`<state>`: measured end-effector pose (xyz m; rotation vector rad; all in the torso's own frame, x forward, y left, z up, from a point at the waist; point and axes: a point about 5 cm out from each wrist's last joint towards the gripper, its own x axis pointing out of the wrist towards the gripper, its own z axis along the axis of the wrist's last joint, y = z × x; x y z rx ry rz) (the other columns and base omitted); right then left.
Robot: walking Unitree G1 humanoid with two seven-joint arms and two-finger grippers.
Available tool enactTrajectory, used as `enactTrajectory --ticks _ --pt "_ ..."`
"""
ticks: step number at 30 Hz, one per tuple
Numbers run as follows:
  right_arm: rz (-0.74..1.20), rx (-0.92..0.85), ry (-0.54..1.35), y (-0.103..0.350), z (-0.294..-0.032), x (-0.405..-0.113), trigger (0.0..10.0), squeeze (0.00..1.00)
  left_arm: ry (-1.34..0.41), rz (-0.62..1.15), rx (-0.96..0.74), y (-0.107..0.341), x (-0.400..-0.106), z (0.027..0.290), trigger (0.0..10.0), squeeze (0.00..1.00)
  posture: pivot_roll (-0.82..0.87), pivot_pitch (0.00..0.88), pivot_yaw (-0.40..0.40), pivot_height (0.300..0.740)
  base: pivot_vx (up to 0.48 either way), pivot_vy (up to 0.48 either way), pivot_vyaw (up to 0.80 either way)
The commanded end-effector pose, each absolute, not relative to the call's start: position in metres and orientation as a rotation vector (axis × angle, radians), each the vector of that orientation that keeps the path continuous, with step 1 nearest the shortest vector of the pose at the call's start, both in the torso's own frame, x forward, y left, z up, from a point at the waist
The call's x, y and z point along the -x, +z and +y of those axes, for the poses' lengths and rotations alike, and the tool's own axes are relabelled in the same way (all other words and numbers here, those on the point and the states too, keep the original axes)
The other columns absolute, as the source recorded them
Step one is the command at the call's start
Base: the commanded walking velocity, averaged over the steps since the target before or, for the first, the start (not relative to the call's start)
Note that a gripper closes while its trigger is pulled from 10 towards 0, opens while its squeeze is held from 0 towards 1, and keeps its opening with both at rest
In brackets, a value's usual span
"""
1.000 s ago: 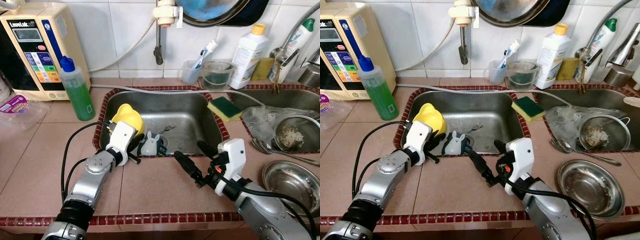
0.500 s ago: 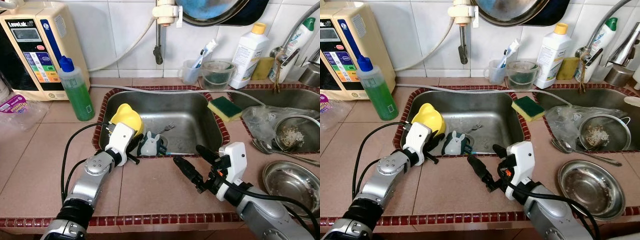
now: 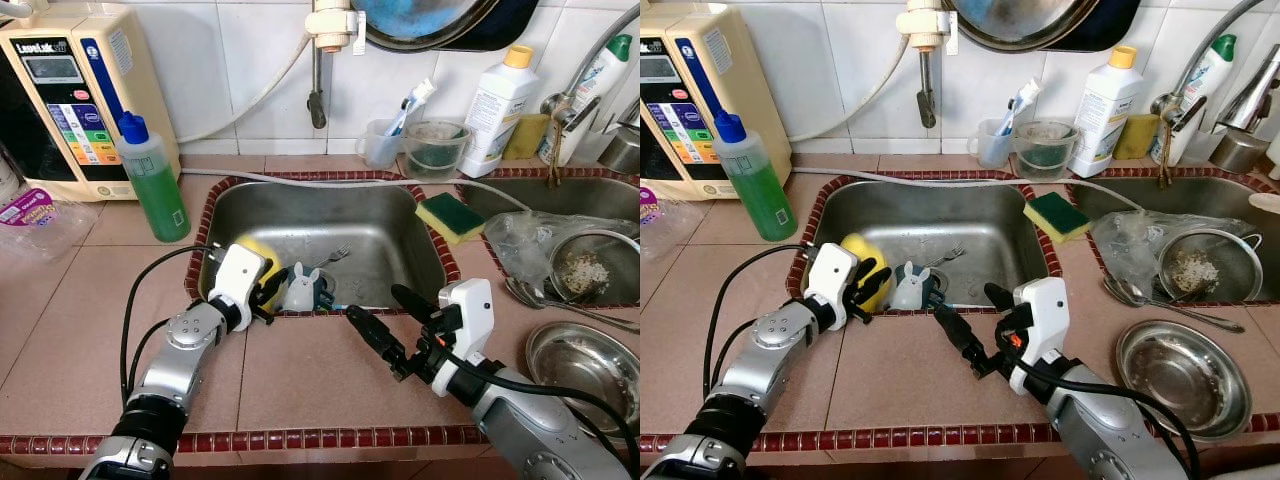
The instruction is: Kitchen organization
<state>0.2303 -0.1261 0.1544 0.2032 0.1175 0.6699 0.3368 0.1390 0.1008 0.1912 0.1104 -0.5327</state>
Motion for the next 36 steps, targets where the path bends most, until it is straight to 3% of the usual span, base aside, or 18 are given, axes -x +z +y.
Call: enactTrajectory --ticks 1,17,18,19,20,21,36 --pt "0.103 -0.198 0.669 0.159 -0.126 -0.231 10.0 0.0 -0.537 0.113 -0.192 0.102 -0.337 0.142 10.0 1.0 -0.16 0.086 0.042 0.74 0.0 0.0 0.0" --pt "0.08 -0.2 0.668 0.162 -0.124 -0.237 10.0 0.0 -0.526 0.074 -0.183 0.112 -0.336 0.141 10.0 1.0 -0.15 0.082 0.04 0.74 0.0 0.0 0.0" --pt "0.079 -0.2 0.668 0.162 -0.123 -0.238 10.0 0.0 -0.527 0.072 -0.184 0.112 -0.335 0.141 10.0 0.83 -0.15 0.082 0.04 0.74 0.0 0.0 0.0" --pt "0.077 -0.2 0.668 0.163 -0.123 -0.238 10.0 0.0 -0.528 0.068 -0.183 0.113 -0.334 0.141 10.0 0.38 -0.14 0.083 0.039 0.74 0.0 0.0 0.0" --pt "0.077 -0.2 0.668 0.163 -0.123 -0.238 10.0 0.0 -0.528 0.068 -0.183 0.113 -0.334 0.141 10.0 0.38 -0.14 0.083 0.039 0.74 0.0 0.0 0.0" --pt "0.074 -0.198 0.667 0.163 -0.122 -0.239 10.0 0.0 -0.541 0.065 -0.176 0.114 -0.332 0.139 10.0 0.0 -0.14 0.084 0.038 0.74 0.0 0.0 0.0" --pt "-0.03 -0.15 0.456 0.163 -0.131 -0.266 10.0 0.0 -0.561 -0.011 -0.156 0.133 -0.309 0.127 10.0 0.0 -0.12 0.061 0.027 0.74 0.0 0.0 0.0"
